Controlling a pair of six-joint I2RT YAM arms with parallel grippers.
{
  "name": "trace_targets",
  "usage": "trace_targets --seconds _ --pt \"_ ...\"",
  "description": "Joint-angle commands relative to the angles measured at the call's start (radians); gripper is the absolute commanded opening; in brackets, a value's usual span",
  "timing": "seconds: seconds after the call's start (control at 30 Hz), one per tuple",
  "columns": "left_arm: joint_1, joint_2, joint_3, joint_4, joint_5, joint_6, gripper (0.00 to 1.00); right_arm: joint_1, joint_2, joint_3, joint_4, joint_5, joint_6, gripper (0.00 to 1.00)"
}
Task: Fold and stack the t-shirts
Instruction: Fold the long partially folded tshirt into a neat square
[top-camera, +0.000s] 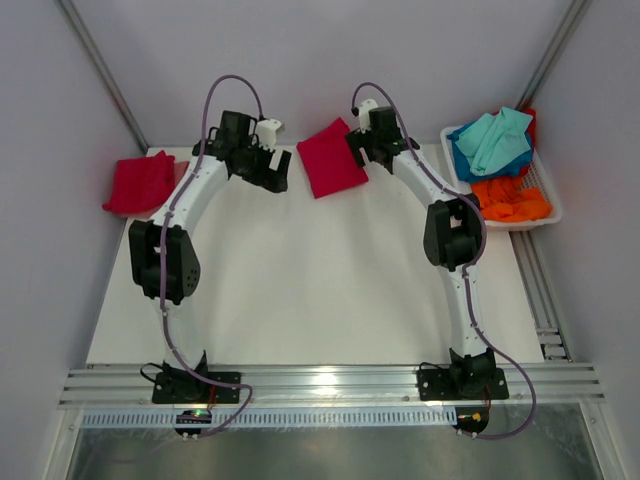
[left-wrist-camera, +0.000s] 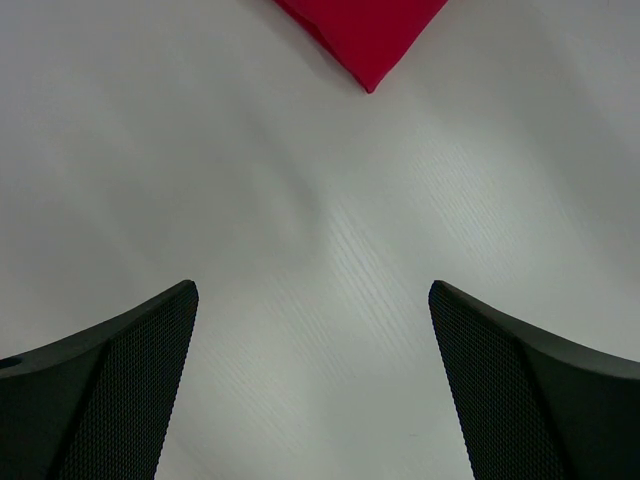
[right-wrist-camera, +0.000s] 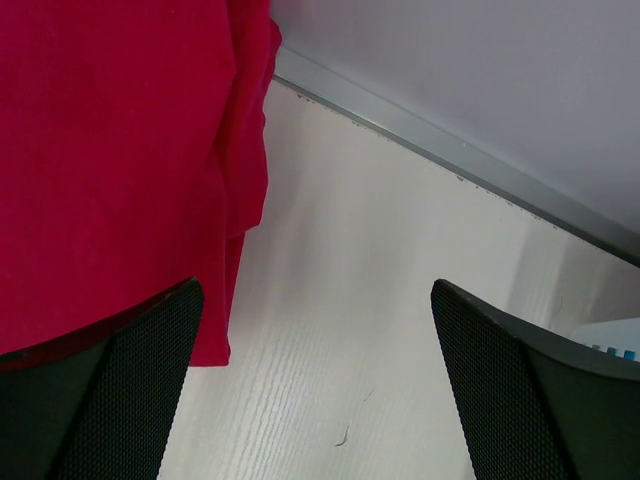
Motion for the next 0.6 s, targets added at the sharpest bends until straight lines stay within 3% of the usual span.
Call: trace_targets --seconds 0.0,0.23,0.57 --pt "0.004 -0.021 0.005 0.031 0.035 -0.012 0.99 0.005 -0.015 0.007 0.067 -0.004 -0.008 0.99" --pt "0.004 0.008 -0.014 0.058 0.053 -0.037 0.99 0.007 -0.007 0.011 0.101 -0.029 0.014 0.99" --pt "0.004 0.045 -0.061 0.085 0.107 -0.05 0.99 0.047 0.014 0.036 0.075 -0.184 0.002 0.99"
